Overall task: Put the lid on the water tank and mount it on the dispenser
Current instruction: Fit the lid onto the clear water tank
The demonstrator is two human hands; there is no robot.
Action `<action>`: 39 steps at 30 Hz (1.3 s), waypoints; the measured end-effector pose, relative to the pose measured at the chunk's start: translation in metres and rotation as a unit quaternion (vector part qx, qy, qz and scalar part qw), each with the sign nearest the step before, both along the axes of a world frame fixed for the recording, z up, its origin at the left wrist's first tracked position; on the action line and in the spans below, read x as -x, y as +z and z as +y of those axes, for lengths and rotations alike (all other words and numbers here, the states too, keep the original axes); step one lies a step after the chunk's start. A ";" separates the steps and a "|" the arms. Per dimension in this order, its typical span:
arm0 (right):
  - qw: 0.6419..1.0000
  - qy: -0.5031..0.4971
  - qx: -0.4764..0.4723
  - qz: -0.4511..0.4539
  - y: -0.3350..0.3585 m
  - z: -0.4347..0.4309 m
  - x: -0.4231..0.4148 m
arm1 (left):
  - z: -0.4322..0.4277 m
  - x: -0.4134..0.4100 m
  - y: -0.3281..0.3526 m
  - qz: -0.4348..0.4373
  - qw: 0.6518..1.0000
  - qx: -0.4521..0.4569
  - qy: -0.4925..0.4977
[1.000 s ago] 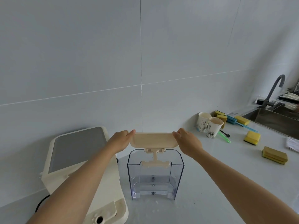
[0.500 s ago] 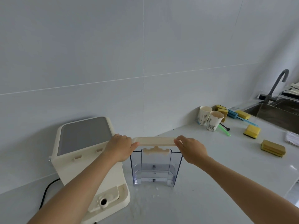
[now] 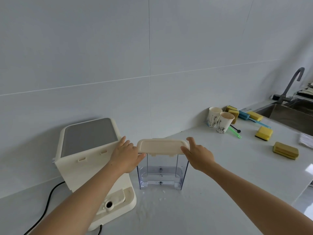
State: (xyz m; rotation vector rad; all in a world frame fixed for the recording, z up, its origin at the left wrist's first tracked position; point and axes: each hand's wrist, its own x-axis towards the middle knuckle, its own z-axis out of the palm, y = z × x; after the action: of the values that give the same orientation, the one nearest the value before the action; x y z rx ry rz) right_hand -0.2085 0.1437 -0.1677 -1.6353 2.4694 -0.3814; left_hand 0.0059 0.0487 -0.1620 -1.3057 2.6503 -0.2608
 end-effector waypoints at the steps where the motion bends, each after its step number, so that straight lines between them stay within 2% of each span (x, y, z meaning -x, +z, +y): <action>1: 1.000 -0.001 -0.001 -0.001 0.001 0.000 0.000 | 0.002 0.000 0.000 -0.001 1.000 -0.004 0.005; 5: 1.000 -0.014 0.017 -0.021 0.007 -0.006 0.001 | 0.014 0.002 -0.001 0.051 0.998 -0.032 0.020; 7: 0.997 -0.021 0.034 -0.064 0.010 -0.013 0.002 | 0.022 0.005 -0.003 0.133 0.989 -0.060 0.025; 9: 0.990 -0.017 0.042 -0.135 0.012 -0.021 0.003 | 0.030 0.010 -0.006 0.265 0.954 -0.131 0.059; 10: 0.985 -0.013 0.043 -0.167 0.012 -0.025 0.004 | 0.032 0.012 -0.010 0.348 0.917 -0.175 0.088; 11: 0.981 -0.010 0.040 -0.189 0.013 -0.028 0.004 | 0.034 0.014 -0.013 0.436 0.865 -0.216 0.120; 13: 0.978 -0.007 0.027 -0.209 0.013 -0.035 0.004 | 0.037 0.018 -0.019 0.578 0.740 -0.291 0.186; 14: 0.977 -0.005 0.019 -0.215 0.014 -0.038 0.004 | 0.037 0.020 -0.024 0.615 0.681 -0.329 0.221; 18: 0.969 -0.004 0.006 -0.245 0.016 -0.047 0.000 | 0.030 0.028 -0.039 0.665 0.483 -0.457 0.339; 20: 0.966 -0.005 0.000 -0.258 0.017 -0.049 -0.001 | 0.024 0.033 -0.044 0.661 0.430 -0.504 0.353; 23: 0.964 -0.008 -0.026 -0.263 0.015 -0.051 -0.002 | 0.020 0.041 -0.045 0.638 0.401 -0.539 0.377; 26: 0.963 -0.016 -0.032 -0.268 0.011 -0.050 -0.003 | 0.013 0.048 -0.052 0.646 0.358 -0.541 0.404; 28: 0.967 -0.011 -0.027 -0.252 0.009 -0.047 -0.003 | 0.012 0.052 -0.054 0.658 0.368 -0.521 0.400; 31: 0.973 0.002 -0.016 -0.231 0.006 -0.044 0.000 | 0.009 0.054 -0.058 0.656 0.402 -0.500 0.398; 34: 0.974 0.000 -0.012 -0.228 0.004 -0.041 0.003 | 0.008 0.055 -0.061 0.661 0.417 -0.493 0.383; 38: 0.976 -0.007 -0.011 -0.218 0.003 -0.035 0.005 | 0.005 0.057 -0.059 0.677 0.408 -0.486 0.374; 39: 0.977 -0.008 -0.012 -0.214 0.003 -0.034 0.006 | -0.002 0.058 -0.068 0.680 0.414 -0.483 0.364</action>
State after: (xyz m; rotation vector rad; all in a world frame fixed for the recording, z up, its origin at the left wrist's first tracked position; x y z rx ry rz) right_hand -0.2148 0.1099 -0.1643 -1.3519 2.1539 -0.6278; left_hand -0.0521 0.0471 -0.2302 -2.1042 1.2503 2.9132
